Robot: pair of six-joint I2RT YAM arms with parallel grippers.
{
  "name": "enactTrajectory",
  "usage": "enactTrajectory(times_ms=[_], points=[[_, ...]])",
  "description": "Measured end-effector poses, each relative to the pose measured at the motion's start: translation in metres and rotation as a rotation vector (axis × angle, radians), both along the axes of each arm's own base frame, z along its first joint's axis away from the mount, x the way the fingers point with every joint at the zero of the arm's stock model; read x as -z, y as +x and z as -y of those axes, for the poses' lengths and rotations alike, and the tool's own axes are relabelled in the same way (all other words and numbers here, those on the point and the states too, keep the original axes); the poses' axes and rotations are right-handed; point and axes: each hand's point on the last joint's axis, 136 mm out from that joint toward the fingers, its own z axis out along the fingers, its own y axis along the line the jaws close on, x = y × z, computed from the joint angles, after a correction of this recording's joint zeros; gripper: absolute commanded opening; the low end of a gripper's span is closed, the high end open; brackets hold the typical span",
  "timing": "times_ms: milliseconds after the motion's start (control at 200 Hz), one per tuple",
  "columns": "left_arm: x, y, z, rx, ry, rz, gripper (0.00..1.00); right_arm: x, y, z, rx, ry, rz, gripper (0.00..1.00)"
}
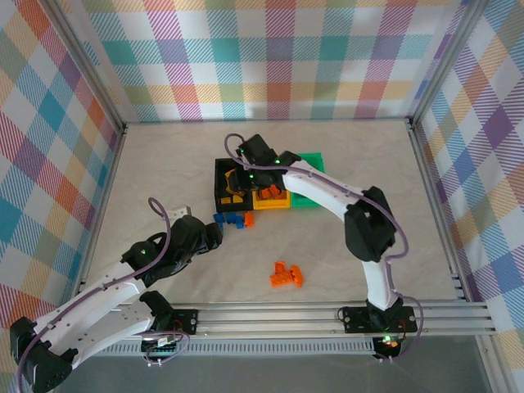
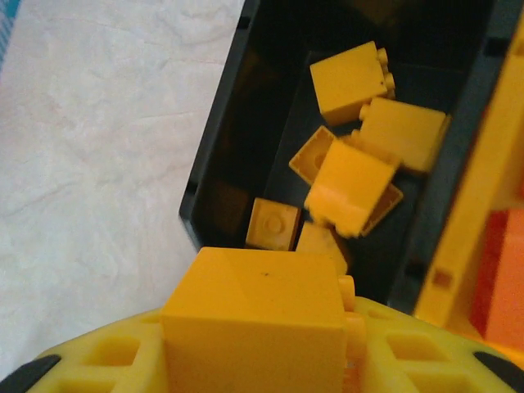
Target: Sort the legos into containers by color
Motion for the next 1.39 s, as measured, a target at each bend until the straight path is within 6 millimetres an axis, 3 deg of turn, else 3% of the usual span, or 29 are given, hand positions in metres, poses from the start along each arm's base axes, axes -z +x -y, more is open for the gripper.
enactTrajectory(times_ms=[140, 315, 530, 725, 995, 1180, 1395], points=[[0.012, -0.002, -0.001, 0.001, 0.005, -0.043, 1.0, 0.012, 0.025, -0.018, 0.006, -0.014, 0.006, 0.48], [0.026, -0.005, -0.002, 0.007, 0.005, -0.095, 1.0, 0.016, 0.044, -0.031, 0.009, -0.016, 0.013, 0.73], [0.039, 0.004, 0.004, 0.017, -0.02, -0.145, 0.99, 0.01, 0.049, -0.03, 0.011, -0.014, 0.025, 0.75], [0.061, 0.021, 0.019, 0.057, 0.011, -0.213, 0.89, 0.008, 0.021, 0.0, 0.017, -0.032, 0.012, 0.76], [0.095, 0.056, 0.036, 0.074, 0.093, -0.269, 0.77, -0.032, -0.022, 0.041, 0.029, 0.038, 0.07, 0.76], [0.12, 0.07, 0.031, 0.055, 0.157, -0.306, 0.53, -0.037, -0.039, 0.064, 0.053, 0.059, 0.085, 0.76], [0.117, 0.076, 0.032, 0.065, 0.164, -0.287, 0.32, -0.036, -0.044, 0.085, 0.092, 0.069, 0.092, 0.77]])
